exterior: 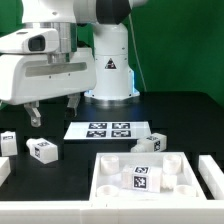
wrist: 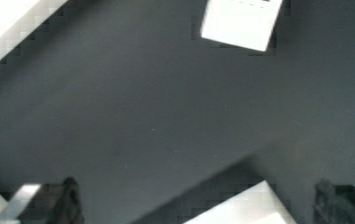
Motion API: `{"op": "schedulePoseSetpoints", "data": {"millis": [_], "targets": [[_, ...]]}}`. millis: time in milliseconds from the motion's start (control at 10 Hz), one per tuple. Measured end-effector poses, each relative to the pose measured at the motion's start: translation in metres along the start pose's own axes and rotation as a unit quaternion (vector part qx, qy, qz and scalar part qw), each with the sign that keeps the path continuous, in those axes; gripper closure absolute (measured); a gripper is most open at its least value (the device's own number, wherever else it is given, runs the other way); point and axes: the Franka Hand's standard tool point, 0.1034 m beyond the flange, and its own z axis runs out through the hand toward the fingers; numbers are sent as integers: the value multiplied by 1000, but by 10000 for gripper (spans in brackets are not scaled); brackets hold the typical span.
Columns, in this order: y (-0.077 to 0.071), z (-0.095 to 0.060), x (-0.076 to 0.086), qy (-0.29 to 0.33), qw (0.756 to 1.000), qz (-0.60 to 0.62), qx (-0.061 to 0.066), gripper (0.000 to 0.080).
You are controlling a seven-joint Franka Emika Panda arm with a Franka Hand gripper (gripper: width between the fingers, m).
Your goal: Assemble one leg
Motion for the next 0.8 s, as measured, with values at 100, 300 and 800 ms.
{"op": "schedulePoseSetpoints", "data": {"millis": [100, 300, 800], "targets": [[0, 7, -10, -1, 998, 60, -1, 150], [2, 19, -23, -6, 992, 125, -3, 150], [-7, 26, -18, -37, 990, 131, 26, 150]]}}
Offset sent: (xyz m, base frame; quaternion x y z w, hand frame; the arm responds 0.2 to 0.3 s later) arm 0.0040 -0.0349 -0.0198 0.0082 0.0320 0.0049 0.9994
